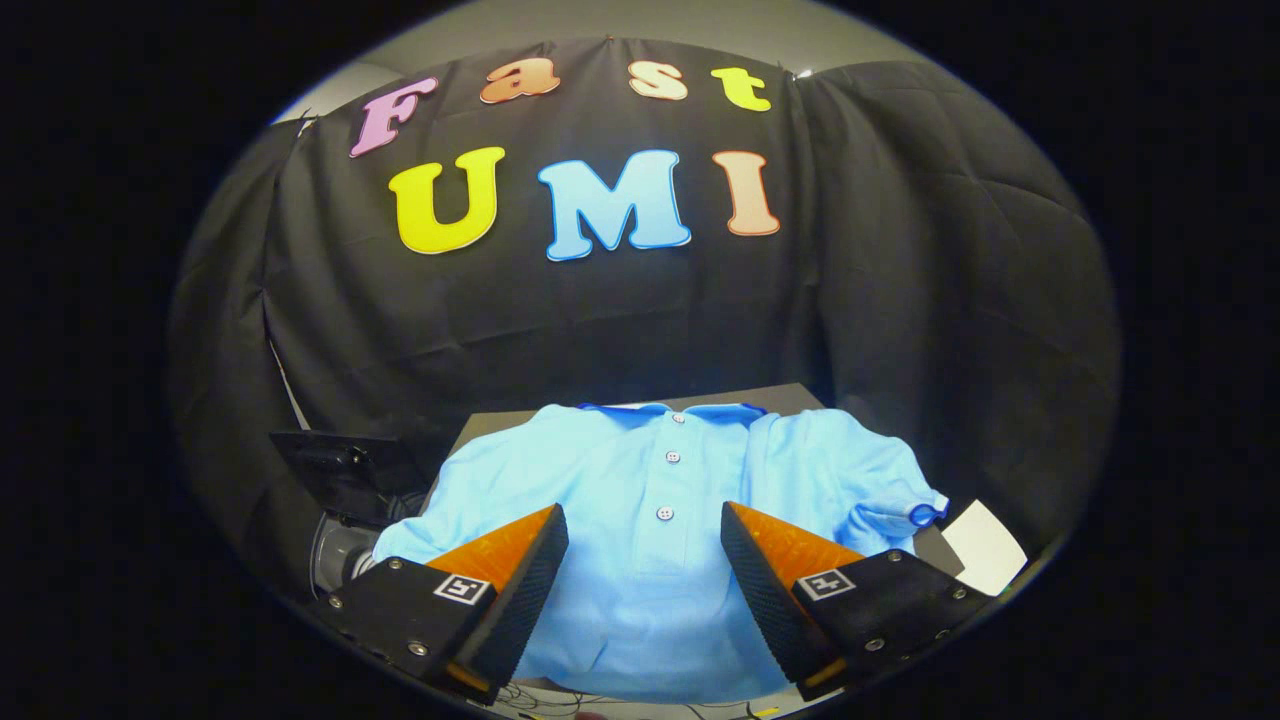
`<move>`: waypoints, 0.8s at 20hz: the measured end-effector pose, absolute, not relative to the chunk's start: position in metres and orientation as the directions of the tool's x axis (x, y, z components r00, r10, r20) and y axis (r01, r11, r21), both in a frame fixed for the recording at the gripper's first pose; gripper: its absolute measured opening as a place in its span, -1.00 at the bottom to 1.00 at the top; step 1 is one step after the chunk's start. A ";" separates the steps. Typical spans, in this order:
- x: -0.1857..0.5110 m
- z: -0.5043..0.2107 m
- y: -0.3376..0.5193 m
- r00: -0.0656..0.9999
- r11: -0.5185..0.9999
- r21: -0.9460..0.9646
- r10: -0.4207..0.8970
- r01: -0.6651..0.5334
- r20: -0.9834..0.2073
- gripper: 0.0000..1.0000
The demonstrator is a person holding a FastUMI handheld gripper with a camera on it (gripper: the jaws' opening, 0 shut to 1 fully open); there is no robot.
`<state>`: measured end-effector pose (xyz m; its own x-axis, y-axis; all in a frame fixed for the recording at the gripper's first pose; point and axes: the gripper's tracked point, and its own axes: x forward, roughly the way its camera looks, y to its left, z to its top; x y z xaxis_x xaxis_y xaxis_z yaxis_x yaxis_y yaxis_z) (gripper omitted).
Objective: Put the clothes into the washing machine and then close the washing machine lid.
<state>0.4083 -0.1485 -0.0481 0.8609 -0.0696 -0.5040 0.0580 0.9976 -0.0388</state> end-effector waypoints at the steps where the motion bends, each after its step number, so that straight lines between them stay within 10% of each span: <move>1: 0.412 -0.053 -0.149 0.850 0.998 -0.036 -0.065 0.054 -0.523 0.92; 12: 0.416 -0.080 -0.155 0.806 0.996 -0.073 -0.082 0.048 -0.586 0.86; 16: 0.415 -0.081 -0.162 0.804 0.992 -0.074 -0.129 0.105 -0.581 0.28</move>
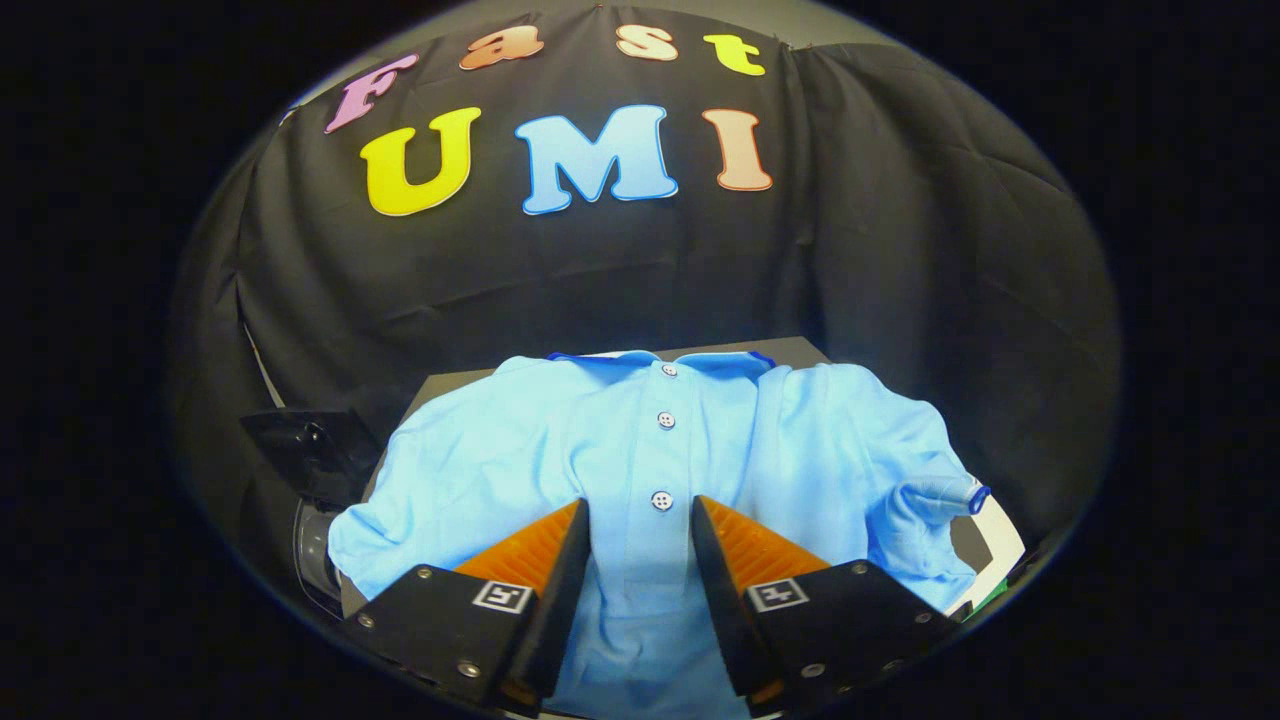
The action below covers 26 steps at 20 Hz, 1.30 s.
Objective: Put the clothes into the washing machine and then close the washing machine lid.
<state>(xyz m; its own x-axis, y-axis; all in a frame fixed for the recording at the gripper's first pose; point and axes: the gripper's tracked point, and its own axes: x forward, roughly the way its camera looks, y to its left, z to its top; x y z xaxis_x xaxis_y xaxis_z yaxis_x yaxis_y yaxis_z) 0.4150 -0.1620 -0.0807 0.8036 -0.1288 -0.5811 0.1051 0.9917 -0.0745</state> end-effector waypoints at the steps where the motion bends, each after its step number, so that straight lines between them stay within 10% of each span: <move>1: 0.414 -0.081 -0.163 0.801 0.993 -0.067 -0.117 0.096 -0.588 -0.24; 3: 0.417 -0.079 -0.167 0.805 0.993 -0.036 -0.110 0.110 -0.583 -0.80; 5: 0.418 -0.079 -0.168 0.807 0.993 -0.032 -0.114 0.118 -0.579 -0.96; 26: 0.332 -0.016 -0.018 0.859 0.939 -0.340 -0.209 0.043 -0.468 -0.99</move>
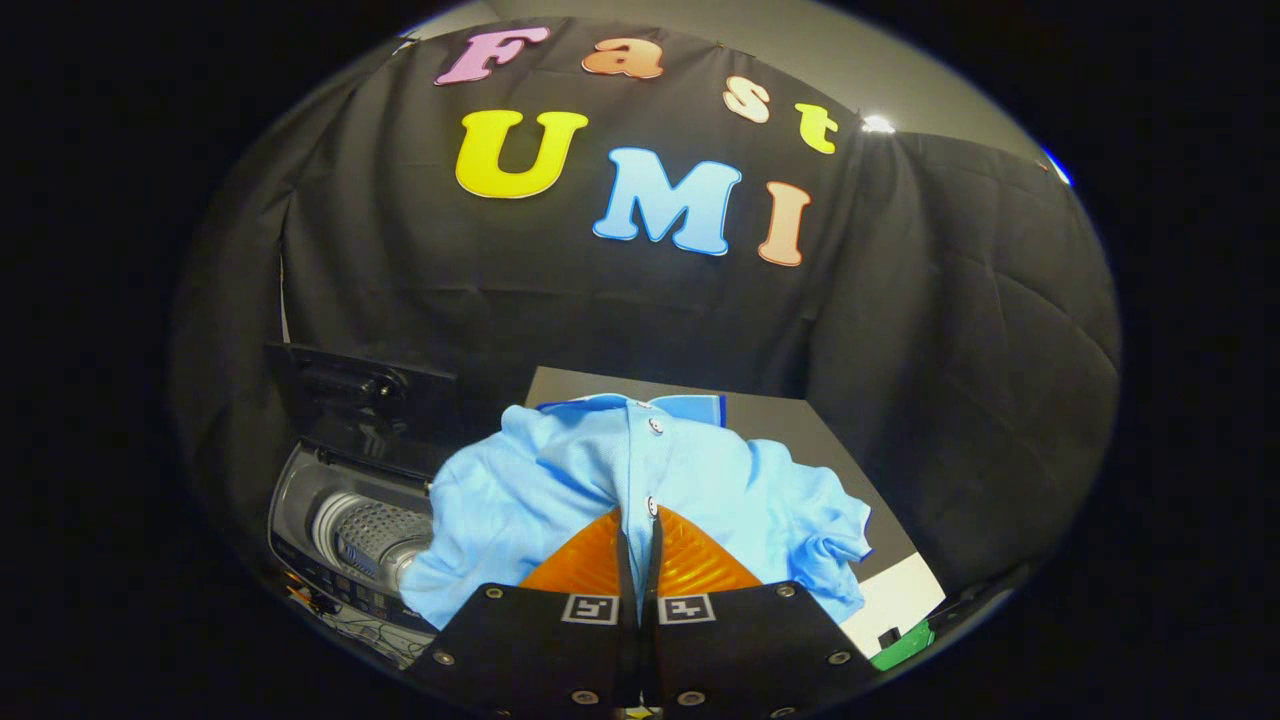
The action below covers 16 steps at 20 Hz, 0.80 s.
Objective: Put the clothes into the washing machine and then close the washing machine lid.
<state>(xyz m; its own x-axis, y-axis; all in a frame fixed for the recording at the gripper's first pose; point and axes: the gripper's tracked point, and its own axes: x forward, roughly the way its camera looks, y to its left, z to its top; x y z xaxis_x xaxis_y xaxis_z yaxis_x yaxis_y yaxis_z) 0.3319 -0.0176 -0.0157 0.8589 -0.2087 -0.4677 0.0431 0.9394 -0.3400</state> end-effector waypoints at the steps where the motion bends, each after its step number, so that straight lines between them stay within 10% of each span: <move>1: 0.327 -0.013 0.000 0.862 0.937 -0.348 -0.200 0.030 -0.465 -0.99; 16: 0.299 0.004 0.221 0.893 0.919 -0.368 -0.043 -0.140 -0.447 -0.99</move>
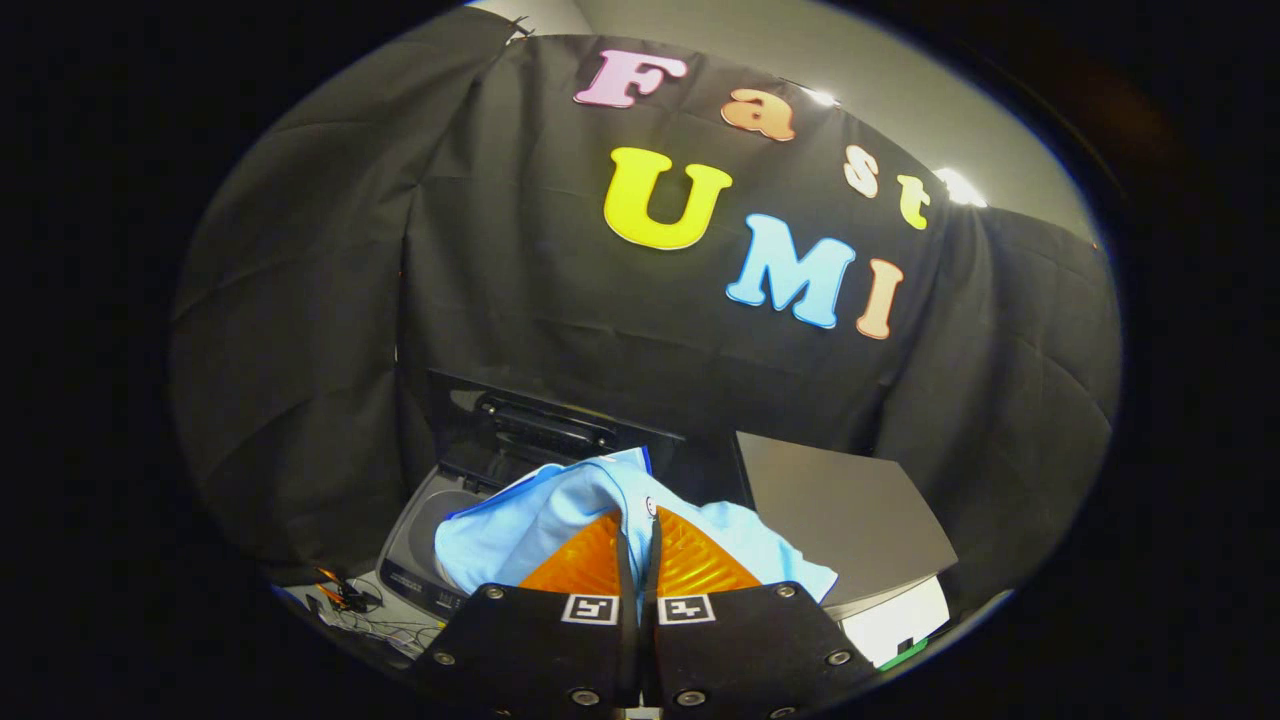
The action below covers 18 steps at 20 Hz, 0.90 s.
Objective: Put the clothes into the washing machine and then close the washing machine lid.
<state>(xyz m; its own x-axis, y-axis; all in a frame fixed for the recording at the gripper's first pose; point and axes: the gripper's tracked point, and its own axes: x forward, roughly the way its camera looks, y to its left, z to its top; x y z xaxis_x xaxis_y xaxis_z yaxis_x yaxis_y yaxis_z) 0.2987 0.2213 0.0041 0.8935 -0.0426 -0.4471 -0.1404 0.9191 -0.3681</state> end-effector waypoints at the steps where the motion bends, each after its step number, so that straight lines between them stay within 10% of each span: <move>1: 0.299 0.001 0.231 0.891 0.920 -0.362 -0.035 -0.148 -0.453 -0.99; 18: 0.350 -0.158 0.297 0.767 0.919 -0.301 0.003 -0.255 -0.641 -0.99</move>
<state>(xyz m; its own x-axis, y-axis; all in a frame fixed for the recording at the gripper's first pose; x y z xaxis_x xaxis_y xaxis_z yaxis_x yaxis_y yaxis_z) 0.3497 0.2969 -0.1578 0.7674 0.0026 -0.6412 -0.2547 0.9189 -0.3012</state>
